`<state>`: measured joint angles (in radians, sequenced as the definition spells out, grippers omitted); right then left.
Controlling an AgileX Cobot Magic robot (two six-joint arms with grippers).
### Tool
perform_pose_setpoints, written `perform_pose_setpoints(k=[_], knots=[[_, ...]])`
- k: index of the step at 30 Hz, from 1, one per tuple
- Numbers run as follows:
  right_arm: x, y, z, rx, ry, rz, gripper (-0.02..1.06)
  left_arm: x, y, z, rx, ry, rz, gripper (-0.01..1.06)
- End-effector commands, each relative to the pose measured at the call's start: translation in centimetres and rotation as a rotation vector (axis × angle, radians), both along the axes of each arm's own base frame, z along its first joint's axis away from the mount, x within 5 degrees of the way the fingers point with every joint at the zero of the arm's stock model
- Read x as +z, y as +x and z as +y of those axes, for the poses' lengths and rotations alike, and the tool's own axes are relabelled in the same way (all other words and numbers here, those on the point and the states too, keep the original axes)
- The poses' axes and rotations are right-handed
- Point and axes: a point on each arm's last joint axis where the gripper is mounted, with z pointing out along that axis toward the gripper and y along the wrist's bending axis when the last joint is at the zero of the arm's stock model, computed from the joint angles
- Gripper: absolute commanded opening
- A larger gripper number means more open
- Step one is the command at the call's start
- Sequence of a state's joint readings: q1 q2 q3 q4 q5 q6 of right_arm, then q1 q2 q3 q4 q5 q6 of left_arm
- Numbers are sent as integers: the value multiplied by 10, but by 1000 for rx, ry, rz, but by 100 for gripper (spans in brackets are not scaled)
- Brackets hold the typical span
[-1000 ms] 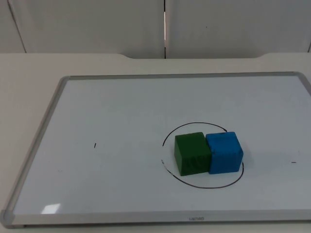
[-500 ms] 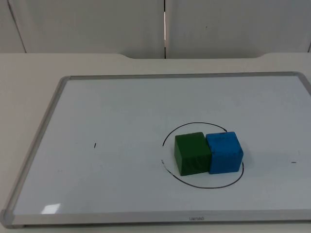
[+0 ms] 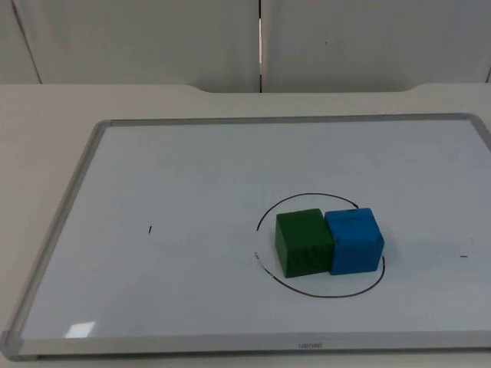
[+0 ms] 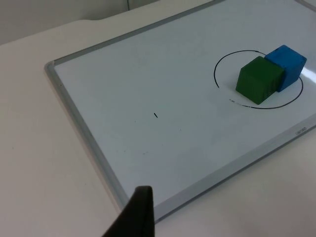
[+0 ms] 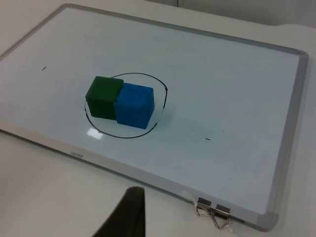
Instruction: Push the two cubes into the marked area.
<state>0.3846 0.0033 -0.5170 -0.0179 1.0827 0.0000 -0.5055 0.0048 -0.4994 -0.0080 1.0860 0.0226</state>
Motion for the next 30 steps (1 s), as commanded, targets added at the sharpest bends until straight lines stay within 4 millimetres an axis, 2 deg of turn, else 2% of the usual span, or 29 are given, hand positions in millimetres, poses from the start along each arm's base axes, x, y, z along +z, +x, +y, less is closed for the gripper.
perform_pose_setpoints(k=[1,24,30], knots=[[0,0,0,-4,10,-1,105,0,0,0,-5,-8,-9,105],[0,0,0,-7,11,-3,105,0,0,0,-5,-8,-9,105],[0,0,0,-7,11,-3,105,0,0,-1,48,-8,-9,105]])
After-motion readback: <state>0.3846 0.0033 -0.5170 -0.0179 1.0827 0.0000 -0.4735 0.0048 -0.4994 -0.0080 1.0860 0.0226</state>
